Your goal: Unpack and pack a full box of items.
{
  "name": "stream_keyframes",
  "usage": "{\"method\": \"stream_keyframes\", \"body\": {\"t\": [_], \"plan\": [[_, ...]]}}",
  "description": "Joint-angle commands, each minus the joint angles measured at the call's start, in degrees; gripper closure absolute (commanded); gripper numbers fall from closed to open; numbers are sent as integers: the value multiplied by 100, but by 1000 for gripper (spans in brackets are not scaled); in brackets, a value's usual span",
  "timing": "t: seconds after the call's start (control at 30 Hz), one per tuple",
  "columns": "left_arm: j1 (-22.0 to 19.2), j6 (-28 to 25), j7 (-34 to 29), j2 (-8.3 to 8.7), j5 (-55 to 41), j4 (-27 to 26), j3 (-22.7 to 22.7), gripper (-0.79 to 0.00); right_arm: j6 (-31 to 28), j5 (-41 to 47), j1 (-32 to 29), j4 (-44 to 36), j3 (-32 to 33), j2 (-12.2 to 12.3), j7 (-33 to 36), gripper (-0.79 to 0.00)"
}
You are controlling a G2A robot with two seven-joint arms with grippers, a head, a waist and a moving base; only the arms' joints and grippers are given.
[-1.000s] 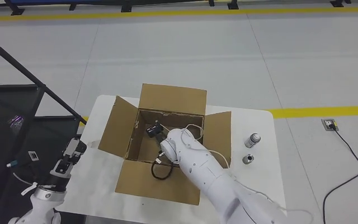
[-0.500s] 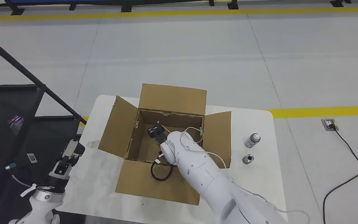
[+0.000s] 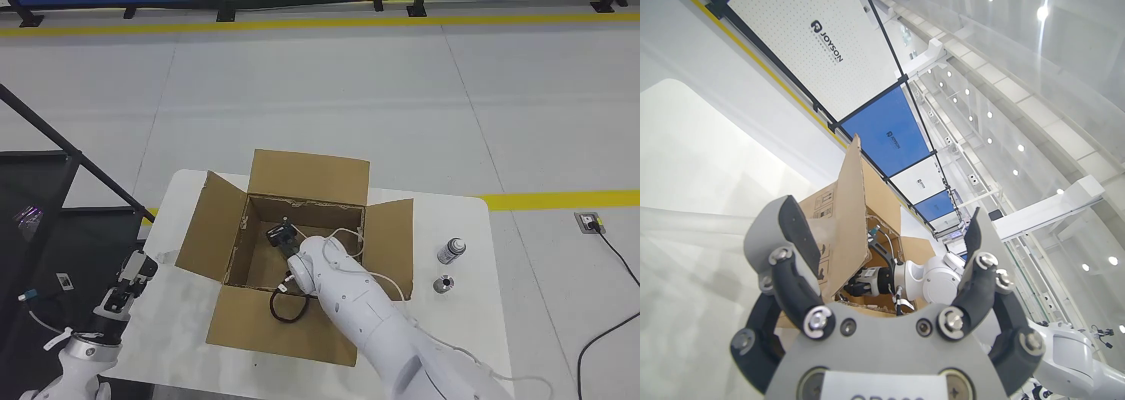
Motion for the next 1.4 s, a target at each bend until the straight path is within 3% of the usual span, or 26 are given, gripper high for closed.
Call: {"method": "stream_keyframes", "body": {"t": [0.0,0.4,0.43,0.5,0.53,0.6,0.63,0.67,1.0,1.37], "plan": [[0,0,1,0,-1,0,-2,-785,-2,1,1,-1,0,0,1,0],[0,0,1,0,-1,0,-2,-785,-2,1,1,-1,0,0,1,-9],[0,0,1,0,-1,0,-2,-785,-2,1,1,-1,0,0,1,-243],[-16,13,-3,1,-2,3,0,-785,42,-54,81,-60,-3,11,-284,-366],[-37,32,-12,3,-3,9,0,-785,40,-75,62,-32,1,21,-499,-382],[-63,47,-20,6,9,7,-4,-785,42,-100,66,-39,5,21,-571,-579],[-66,53,-37,8,28,-2,0,-785,89,-133,70,-51,-4,15,-557,-763],[-66,53,-37,8,28,-2,0,-785,112,-139,69,-67,-4,8,-538,-785],[-63,66,-34,7,28,-4,6,-785,69,-189,-16,-133,-13,26,-652,-785],[3,195,-145,1,396,-151,316,-785,102,-366,-197,-428,18,111,-556,-785]]}}
